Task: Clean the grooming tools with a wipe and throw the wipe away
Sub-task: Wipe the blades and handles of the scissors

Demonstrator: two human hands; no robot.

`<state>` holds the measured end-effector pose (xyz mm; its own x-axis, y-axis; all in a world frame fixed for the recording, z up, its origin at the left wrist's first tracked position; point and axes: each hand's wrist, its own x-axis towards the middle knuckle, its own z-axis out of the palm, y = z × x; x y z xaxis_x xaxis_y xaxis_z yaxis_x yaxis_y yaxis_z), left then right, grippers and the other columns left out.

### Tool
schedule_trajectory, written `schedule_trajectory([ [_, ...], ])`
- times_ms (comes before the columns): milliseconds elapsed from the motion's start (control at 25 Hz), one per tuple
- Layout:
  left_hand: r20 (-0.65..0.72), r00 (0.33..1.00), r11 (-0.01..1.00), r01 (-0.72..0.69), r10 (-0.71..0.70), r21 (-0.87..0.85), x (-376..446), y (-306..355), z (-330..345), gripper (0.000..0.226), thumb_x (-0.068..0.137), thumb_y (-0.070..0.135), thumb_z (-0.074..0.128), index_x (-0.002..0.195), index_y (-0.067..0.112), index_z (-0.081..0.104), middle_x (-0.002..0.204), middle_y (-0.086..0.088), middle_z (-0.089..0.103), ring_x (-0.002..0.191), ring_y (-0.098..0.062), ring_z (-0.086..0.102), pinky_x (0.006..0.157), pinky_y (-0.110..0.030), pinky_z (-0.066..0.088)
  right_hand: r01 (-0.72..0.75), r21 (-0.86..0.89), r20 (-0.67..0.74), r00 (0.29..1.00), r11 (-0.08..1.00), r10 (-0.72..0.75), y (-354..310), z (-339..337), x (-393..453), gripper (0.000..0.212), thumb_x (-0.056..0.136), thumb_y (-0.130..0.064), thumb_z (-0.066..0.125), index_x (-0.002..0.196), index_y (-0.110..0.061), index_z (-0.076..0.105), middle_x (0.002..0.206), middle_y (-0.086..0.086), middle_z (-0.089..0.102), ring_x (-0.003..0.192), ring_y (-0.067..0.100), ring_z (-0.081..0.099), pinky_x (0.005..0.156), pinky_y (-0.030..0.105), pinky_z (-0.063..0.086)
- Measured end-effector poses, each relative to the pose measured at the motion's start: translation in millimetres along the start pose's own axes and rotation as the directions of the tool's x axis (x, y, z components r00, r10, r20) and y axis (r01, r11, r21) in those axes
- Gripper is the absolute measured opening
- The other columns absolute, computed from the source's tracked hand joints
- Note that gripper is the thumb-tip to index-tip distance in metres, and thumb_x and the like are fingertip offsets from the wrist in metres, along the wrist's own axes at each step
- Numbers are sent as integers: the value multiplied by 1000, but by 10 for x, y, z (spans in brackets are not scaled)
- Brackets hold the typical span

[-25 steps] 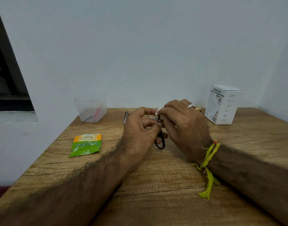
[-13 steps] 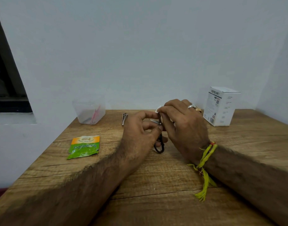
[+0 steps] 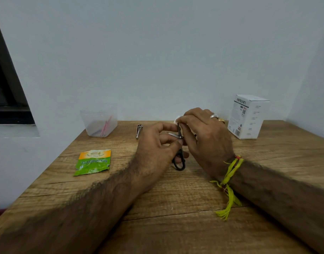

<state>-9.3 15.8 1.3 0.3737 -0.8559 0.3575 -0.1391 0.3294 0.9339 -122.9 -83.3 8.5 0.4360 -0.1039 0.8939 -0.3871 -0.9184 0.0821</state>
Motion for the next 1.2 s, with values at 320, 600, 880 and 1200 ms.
schedule_trajectory([
  [320, -65, 989, 967, 118, -136, -225, 63, -33, -48, 31, 92, 3, 69, 119, 14, 60, 92, -9, 79, 78, -31, 77, 62, -36, 63, -15, 94, -108, 994, 995, 25, 88, -65, -44, 12, 96, -11, 62, 97, -6, 72, 94, 6, 67, 85, 24, 61, 72, 40, 50],
  [600, -139, 960, 935, 194, -243, -297, 111, -36, -87, 16, 92, 2, 61, 105, 8, 66, 81, -10, 75, 61, -23, 72, 55, -34, 58, 83, 60, 215, 972, 995, -94, -24, -27, -111, 12, 91, -18, 60, 97, -14, 70, 92, 2, 66, 81, 26, 62, 67, 44, 51],
  [880, -243, 943, 950, 162, -229, -266, 129, -72, -76, 7, 95, 13, 68, 98, 6, 70, 88, -10, 74, 63, -16, 73, 56, -30, 58, 79, 89, 252, 963, 993, -99, -51, -32, -92, 15, 94, -15, 58, 100, -11, 71, 95, 4, 66, 81, 28, 63, 68, 46, 52],
  [1200, -273, 936, 951, 145, -221, -272, 142, -87, -90, 5, 92, 6, 69, 92, 2, 73, 72, -8, 76, 66, -16, 75, 59, -28, 60, 120, 11, 262, 958, 993, -118, -52, -37, -62, 12, 95, -13, 61, 100, -8, 71, 95, 7, 66, 83, 30, 61, 68, 46, 51],
])
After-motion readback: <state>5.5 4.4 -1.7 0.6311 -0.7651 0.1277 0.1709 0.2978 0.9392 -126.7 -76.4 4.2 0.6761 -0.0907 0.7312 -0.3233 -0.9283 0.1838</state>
